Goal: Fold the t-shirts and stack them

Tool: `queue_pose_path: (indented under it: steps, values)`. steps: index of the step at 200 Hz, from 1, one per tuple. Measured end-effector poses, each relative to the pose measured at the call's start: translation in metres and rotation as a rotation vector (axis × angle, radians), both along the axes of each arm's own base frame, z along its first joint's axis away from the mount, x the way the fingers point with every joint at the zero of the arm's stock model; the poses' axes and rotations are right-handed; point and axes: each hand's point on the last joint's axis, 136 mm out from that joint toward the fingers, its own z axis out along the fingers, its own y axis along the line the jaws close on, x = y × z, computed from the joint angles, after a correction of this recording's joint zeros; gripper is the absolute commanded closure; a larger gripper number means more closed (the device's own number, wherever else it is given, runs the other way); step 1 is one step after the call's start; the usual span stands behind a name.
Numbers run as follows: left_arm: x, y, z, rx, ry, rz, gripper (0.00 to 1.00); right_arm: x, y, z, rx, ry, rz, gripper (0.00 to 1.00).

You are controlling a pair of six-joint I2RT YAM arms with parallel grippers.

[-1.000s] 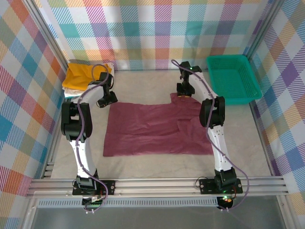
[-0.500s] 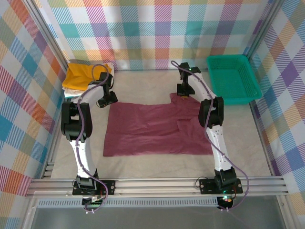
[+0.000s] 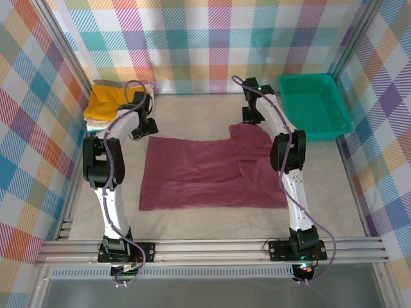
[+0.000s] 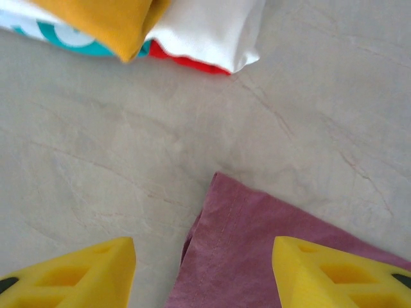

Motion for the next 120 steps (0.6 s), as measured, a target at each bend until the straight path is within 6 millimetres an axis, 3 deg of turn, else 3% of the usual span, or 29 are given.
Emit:
queue_pose_path:
  steps: [29,85,120]
  values:
    - [0.009,-0.001,-0.004,0.02,0.023,-0.044,0.42,0.008,-0.003,0.02,-0.024,-0.062,0.017,1.0]
    - [0.01,-0.004,-0.035,0.023,0.12,-0.093,0.43,0.012,-0.003,0.02,-0.026,-0.078,0.023,1.0]
    - [0.018,-0.008,-0.047,0.011,0.138,-0.113,0.52,0.013,-0.003,0.02,-0.026,-0.08,0.022,1.0]
